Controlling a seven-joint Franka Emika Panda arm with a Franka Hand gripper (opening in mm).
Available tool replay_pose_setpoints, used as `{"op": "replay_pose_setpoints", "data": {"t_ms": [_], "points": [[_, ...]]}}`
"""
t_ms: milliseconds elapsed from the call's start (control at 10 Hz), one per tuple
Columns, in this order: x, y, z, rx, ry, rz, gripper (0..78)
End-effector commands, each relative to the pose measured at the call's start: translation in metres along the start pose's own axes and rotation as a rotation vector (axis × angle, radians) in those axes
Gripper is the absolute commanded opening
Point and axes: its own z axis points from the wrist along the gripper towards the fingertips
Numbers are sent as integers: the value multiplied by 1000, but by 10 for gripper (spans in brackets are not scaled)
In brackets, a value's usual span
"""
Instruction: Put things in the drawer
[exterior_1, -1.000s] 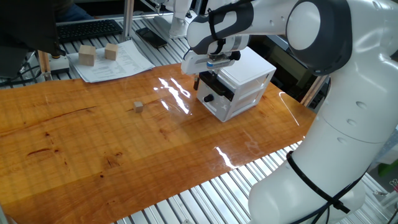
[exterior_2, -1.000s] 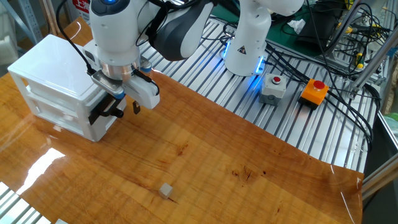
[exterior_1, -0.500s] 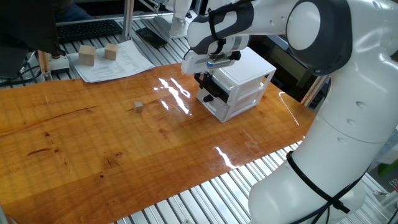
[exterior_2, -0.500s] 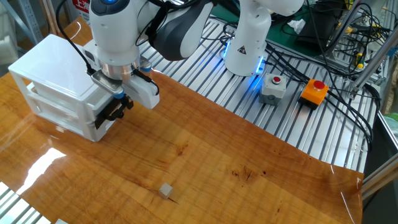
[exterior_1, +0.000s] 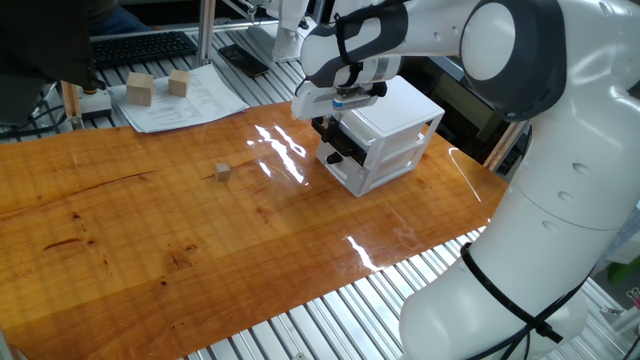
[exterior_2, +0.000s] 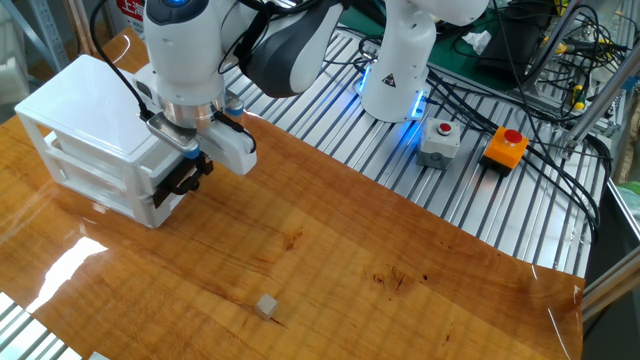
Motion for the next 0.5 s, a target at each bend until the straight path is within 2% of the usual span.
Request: {"op": "replay_pose_setpoints", "data": {"t_ms": [100, 200, 300, 500], "points": [[0, 1, -1, -13, -1, 3, 11], [0, 1, -1, -13, -1, 3, 11], [39, 47, -24, -33, 19, 6, 11], [40, 49, -24, -34, 17, -6, 11]]}}
